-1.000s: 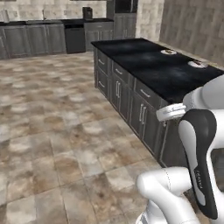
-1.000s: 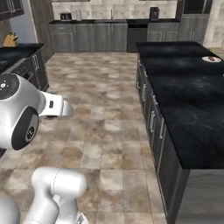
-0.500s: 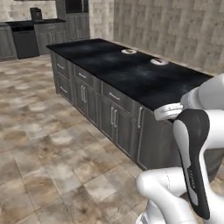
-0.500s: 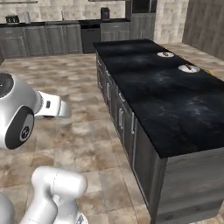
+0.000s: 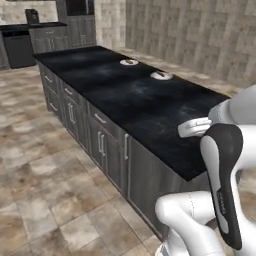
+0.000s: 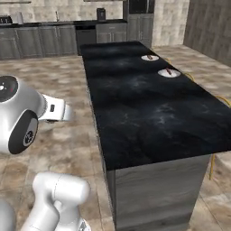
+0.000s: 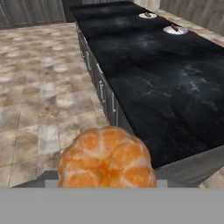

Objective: Pick up the tangerine and peach from the fridge and place one fruit on each plate on the dining counter.

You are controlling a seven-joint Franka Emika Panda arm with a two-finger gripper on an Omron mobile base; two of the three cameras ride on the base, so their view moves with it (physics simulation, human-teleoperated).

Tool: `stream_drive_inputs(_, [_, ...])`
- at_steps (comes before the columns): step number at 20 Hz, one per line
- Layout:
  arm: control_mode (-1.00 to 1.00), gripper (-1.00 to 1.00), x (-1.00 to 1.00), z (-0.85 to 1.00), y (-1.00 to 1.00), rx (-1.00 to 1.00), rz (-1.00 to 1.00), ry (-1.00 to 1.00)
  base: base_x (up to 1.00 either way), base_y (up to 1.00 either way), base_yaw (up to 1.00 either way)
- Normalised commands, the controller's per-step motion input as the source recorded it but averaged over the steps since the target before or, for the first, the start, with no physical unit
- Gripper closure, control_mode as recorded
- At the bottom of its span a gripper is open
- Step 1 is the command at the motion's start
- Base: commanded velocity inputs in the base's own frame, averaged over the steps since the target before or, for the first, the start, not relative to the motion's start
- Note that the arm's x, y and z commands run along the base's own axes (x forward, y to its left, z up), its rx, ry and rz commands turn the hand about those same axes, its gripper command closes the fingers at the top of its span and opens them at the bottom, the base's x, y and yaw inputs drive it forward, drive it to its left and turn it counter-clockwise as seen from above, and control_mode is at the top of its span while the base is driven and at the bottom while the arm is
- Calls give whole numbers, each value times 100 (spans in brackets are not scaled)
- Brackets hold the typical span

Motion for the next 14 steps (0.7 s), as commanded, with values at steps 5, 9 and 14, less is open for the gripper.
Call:
stream_drive_inputs(5, [100, 100, 0, 0, 0, 0, 0, 0, -38, -100, 1])
stream_drive_inputs(9, [100, 100, 0, 0, 0, 0, 0, 0, -14, -100, 3])
stream_drive_inputs(14, [100, 100, 0, 0, 0, 0, 0, 0, 3, -100, 11])
